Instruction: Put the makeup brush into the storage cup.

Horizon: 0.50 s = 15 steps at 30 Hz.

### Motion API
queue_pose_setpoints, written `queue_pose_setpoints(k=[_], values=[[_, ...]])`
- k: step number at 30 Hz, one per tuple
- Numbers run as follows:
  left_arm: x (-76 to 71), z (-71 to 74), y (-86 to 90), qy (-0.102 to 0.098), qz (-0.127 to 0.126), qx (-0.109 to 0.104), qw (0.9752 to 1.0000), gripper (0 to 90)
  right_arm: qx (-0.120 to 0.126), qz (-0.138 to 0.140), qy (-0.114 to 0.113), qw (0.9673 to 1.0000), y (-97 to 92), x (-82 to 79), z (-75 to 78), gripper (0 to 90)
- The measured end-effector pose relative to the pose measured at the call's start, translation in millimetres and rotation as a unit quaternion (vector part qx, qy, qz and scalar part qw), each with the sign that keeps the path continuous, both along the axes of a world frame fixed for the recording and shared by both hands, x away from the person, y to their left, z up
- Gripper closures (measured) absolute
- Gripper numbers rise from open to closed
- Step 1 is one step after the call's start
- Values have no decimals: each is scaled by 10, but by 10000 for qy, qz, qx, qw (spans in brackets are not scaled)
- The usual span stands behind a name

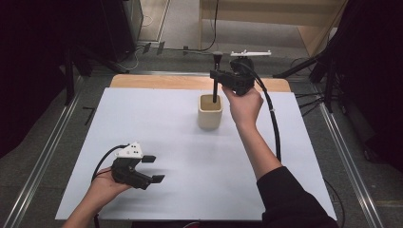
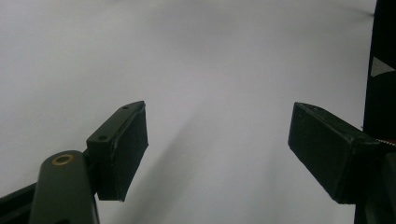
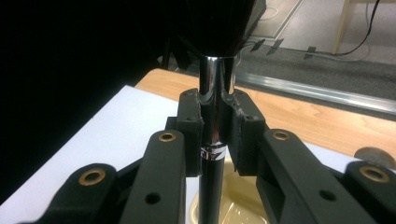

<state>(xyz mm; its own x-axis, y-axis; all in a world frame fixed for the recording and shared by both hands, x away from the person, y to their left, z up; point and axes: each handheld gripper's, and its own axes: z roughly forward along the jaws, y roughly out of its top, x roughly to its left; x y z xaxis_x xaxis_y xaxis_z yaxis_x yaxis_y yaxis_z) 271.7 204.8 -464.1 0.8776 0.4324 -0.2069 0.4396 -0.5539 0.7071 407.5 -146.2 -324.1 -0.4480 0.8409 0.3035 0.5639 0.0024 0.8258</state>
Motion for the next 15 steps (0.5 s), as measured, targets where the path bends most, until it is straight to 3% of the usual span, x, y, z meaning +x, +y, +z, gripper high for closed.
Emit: queue_pose_setpoints(k=[7,15], values=[[-2,5,-4,-6,-12,-3,10000,206,47,-74,-247,9997,27,79,107,780],[-1,7,-1,-24,-28,-20,10000,206,17,-195,-183,9996,46,197,2,780]])
